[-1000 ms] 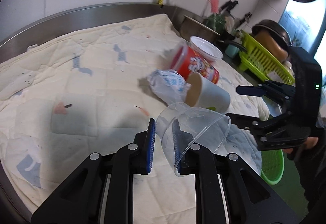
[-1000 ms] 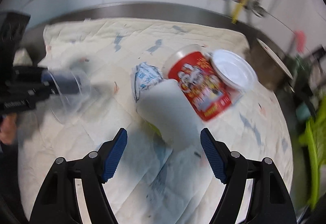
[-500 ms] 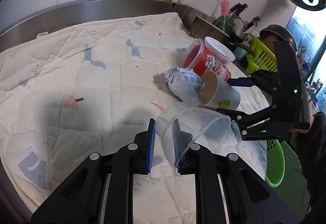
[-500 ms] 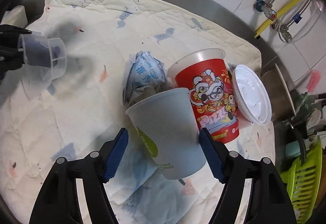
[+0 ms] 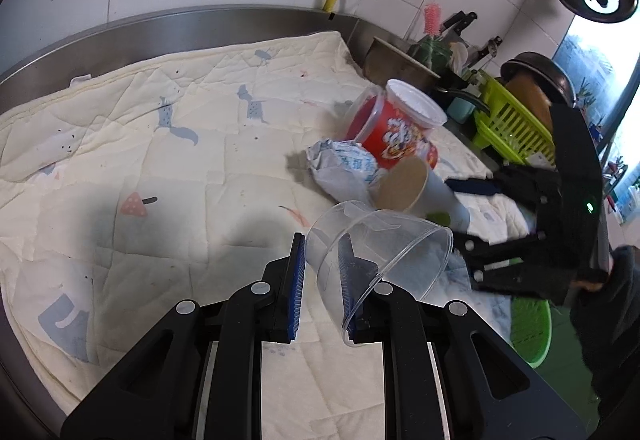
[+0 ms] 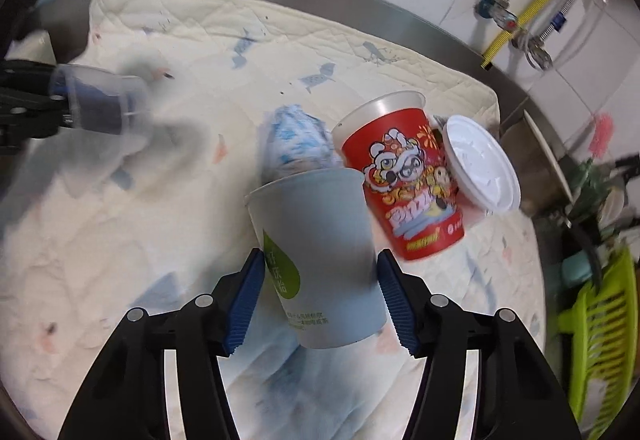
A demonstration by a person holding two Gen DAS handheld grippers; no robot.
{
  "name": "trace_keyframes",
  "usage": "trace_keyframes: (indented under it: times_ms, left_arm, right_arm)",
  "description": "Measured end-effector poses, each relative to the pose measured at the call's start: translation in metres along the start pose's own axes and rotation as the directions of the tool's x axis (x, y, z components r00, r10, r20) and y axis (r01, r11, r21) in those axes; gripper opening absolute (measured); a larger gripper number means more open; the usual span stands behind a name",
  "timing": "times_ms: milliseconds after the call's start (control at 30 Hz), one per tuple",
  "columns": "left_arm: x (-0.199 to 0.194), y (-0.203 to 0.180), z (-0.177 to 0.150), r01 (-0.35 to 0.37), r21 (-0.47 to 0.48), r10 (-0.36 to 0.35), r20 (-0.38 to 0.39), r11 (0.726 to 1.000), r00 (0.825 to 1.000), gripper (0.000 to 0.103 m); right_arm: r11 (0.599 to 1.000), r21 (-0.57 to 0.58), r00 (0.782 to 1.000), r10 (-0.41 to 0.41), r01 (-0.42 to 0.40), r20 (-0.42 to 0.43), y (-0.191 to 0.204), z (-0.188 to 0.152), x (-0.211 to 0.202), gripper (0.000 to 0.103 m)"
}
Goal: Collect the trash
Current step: 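Lift the clear cup with the left gripper while the right grasps the white paper cup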
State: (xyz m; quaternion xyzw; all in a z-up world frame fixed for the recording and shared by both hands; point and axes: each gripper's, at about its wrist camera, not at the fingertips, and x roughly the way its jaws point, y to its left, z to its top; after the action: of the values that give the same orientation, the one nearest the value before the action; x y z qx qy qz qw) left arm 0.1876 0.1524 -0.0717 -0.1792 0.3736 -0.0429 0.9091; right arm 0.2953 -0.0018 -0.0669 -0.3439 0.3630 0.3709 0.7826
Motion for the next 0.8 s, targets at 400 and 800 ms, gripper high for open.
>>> trace_keyframes:
  times_ms: [400,800]
  left_arm:
    - [-0.020,-0.034,-0.006,0.037,0.039,-0.038,0.019,0.999,0.999,0.016]
    - [-0.023,-0.026,-0.007,0.024,0.029,-0.025,0.015,0.999,1.000,0.016]
  right_arm:
    - [0.982,0.161,0.996,0.092,-0.093,0.016,0.026,-0.043,-0.035,0.052]
    - [0.986,0.137,0.994,0.100,-0.094,-0.042,0.031,-0.027,-0.010,0.071]
